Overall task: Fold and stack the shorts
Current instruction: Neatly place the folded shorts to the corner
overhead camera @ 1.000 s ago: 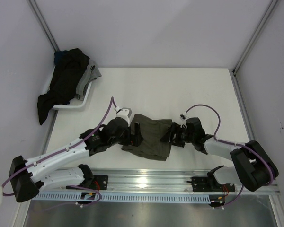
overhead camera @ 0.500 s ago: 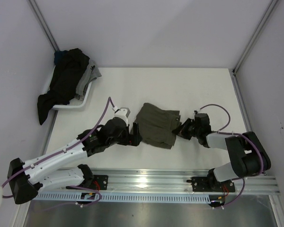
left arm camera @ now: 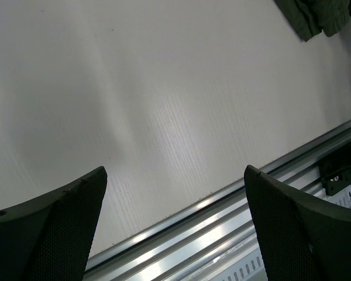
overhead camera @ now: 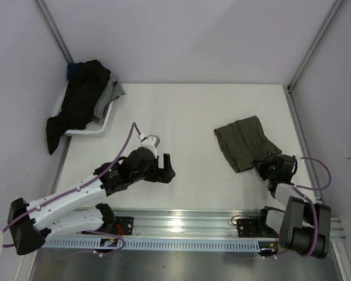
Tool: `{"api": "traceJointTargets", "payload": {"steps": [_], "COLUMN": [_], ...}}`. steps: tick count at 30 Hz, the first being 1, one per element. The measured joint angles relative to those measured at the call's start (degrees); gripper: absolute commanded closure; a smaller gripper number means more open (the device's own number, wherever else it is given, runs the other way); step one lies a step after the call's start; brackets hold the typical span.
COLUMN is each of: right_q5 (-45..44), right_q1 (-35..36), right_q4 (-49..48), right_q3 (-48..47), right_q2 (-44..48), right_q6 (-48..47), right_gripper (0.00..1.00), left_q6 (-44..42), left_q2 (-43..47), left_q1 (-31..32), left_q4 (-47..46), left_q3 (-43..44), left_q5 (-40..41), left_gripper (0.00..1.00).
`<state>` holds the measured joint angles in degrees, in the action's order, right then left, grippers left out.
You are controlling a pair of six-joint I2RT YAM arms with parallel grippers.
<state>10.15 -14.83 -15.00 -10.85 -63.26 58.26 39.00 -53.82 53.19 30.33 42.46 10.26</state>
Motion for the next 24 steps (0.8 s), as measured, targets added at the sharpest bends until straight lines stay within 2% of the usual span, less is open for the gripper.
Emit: {"api": "traceJointTargets", "payload": {"steps": [4,10,17,24], "right_q5": [2.67,6.99,4.87,1.31], "right_q1": [-5.38,-12.15,-12.11,-8.52], "right_q4": [-4.52,-19.87,-23.56,-28.06], "right_q3": [-2.21,-8.92,-17.07,-30.21], "right_q2": [-9.09,-27.21,-36.68,-49.86], "right_q6": [3.69,10.58,16.13,23.37], "right_gripper": [1.00,1.00,1.00,1.00], "left_q6": [-0.07,-0.50,-1.07,-2.12], "left_q2": [-0.02,-0.02,-1.11,-5.27], "left_q1": [-0.04,-0.13,-0.31,-1.22], "left_q4": [-0.83,-1.99,-3.30,-3.69], "left_q3": [-0.42,-0.52,-0.52,-0.46], "left_q5": [-0.98,-2.19,-3.43,-4.24], "left_gripper": [0.01,0.01,0.01,0.01]}}
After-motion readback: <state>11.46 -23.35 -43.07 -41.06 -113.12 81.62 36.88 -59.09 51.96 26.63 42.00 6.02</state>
